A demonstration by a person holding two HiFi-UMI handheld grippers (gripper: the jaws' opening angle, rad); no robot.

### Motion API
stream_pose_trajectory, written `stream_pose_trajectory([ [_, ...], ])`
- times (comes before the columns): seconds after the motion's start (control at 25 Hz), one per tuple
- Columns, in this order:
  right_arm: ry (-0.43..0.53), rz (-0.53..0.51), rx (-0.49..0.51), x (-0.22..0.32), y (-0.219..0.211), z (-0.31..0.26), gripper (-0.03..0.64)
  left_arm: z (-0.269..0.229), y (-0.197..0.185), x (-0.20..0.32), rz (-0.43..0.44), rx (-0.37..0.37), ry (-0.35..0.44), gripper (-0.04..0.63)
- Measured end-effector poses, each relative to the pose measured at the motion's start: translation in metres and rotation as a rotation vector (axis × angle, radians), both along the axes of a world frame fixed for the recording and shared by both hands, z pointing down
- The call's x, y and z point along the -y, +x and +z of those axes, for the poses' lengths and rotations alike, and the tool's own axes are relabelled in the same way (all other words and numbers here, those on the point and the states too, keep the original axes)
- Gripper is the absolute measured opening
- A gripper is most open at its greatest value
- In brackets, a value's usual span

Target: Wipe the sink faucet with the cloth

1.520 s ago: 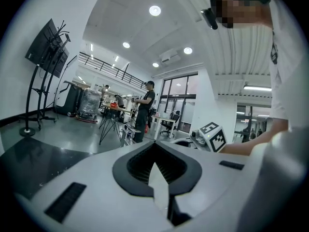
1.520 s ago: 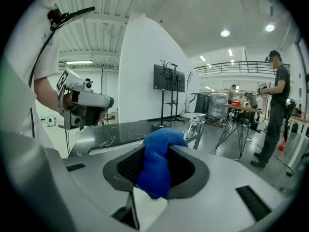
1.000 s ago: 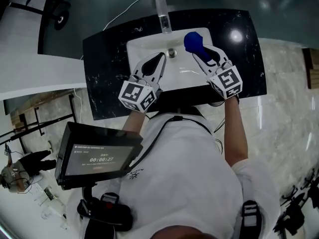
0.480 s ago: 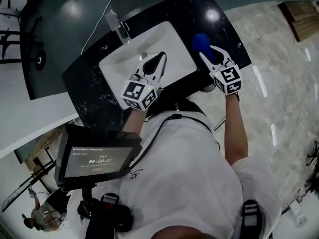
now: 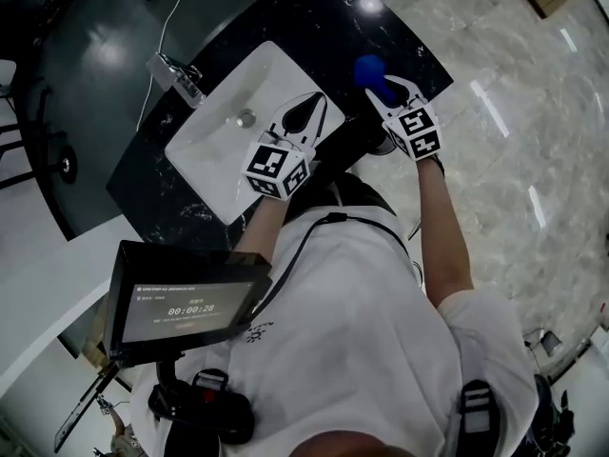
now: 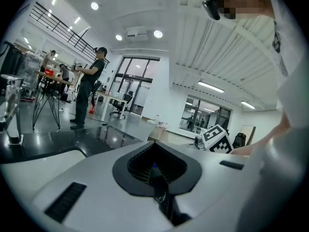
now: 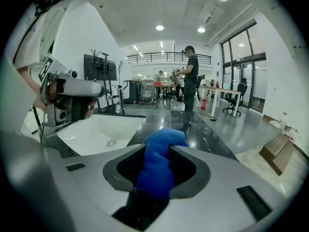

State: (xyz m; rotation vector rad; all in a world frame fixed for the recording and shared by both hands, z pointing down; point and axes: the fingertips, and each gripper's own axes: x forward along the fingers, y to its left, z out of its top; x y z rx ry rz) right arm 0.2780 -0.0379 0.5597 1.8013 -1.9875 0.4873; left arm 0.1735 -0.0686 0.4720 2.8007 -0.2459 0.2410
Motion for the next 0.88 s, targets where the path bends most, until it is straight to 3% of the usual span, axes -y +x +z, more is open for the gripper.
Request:
stream_pose_trajectory([
  [0.24,-0.058,0.014,-0.003,0.001,0.006,0.012,0.126,0.0,0.012,-0.006,0.02,0.009,-0.009,-0.012],
  [0.36,-0.09,0.003,-0.021,0.0,0.003,0.021,0.162,-0.001,0.011,-0.002,0.014,0.007,-0.008,-0.012],
  [0.48,-0.08,0.003,-0.023,0.0,0.003,0.019,0.201,0.0,0.009,0.0,0.011,0.007,-0.006,-0.012],
  [0.72,-0.063,-0.032,-0.044,0.003,-0.006,0.004,0.201,-0.004,-0.002,0.005,-0.013,-0.009,0.003,-0.012],
  [0.88,0.003,-0.063,-0.043,0.012,-0.013,-0.017,0.201,-0.006,-0.011,0.016,-0.051,-0.017,0.017,-0.012],
])
